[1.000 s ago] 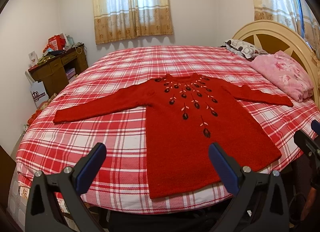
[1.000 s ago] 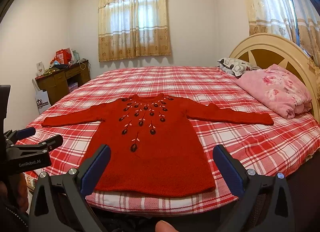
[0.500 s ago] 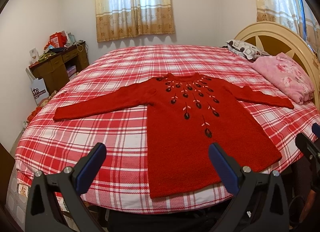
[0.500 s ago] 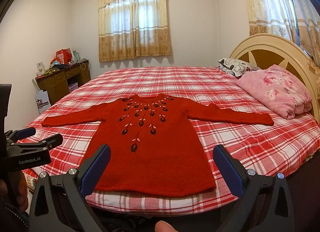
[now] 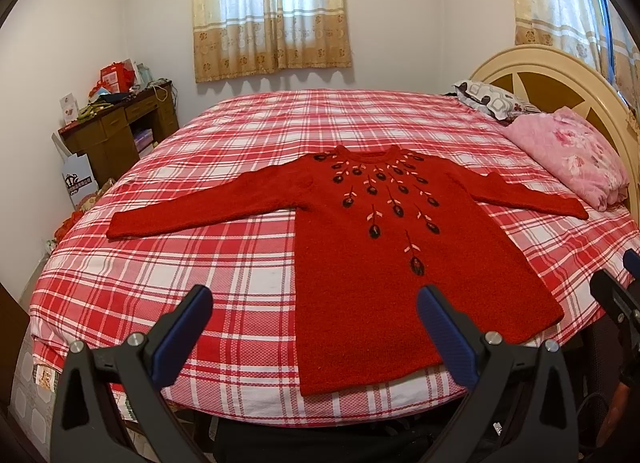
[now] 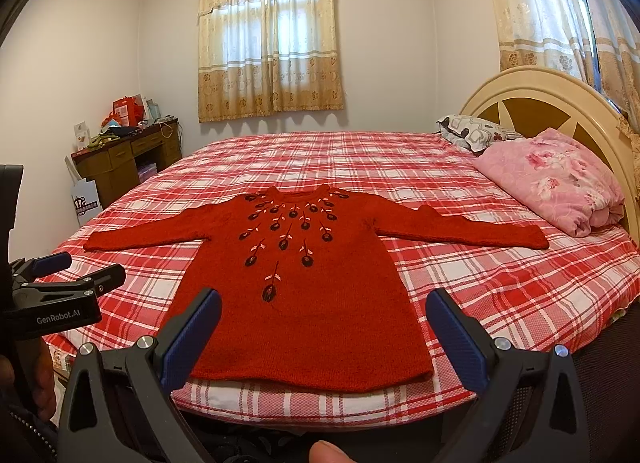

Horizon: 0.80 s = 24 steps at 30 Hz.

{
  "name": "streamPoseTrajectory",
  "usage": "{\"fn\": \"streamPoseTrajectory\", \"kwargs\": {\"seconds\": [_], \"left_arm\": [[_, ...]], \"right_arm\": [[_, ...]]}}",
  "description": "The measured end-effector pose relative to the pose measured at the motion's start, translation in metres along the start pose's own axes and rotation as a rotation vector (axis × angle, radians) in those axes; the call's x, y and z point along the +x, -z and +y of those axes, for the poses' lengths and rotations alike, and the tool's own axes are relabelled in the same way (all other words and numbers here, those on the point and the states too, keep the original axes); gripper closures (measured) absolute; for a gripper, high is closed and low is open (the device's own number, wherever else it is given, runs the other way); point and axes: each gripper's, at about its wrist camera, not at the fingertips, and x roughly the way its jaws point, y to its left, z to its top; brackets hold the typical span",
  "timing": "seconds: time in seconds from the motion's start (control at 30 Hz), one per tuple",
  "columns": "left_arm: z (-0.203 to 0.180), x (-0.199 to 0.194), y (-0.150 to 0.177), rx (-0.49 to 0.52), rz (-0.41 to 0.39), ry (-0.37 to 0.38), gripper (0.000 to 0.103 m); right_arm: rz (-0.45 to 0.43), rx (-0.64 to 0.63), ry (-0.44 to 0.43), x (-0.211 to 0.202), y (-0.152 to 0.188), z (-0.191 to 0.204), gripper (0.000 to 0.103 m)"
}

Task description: Fold small clothes

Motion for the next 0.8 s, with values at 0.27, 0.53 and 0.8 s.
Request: {"fn": "streamPoseTrajectory", "kwargs": {"seconds": [0.27,0.53,0.8], "left_arm": [[-0.0004,-0.0001,-0.0002,0.0,0.0,0.0,0.0],[0.0001,0.0,-0.0003,-0.003,0.001,0.0,0.0],[0.0015,0.0031,0.0008,-0.009,0.009,0.002,0.0]], "right_arm": [[0.0,0.001,-0.001,0.0006,0.0005,0.0002,0.001],[0.001,0.0,-0.003,0.0009,0.0015,0.0002,0.001],[0.014,-0.003,-0.007,0.0059,0.0063,-0.0001,0.001]]}}
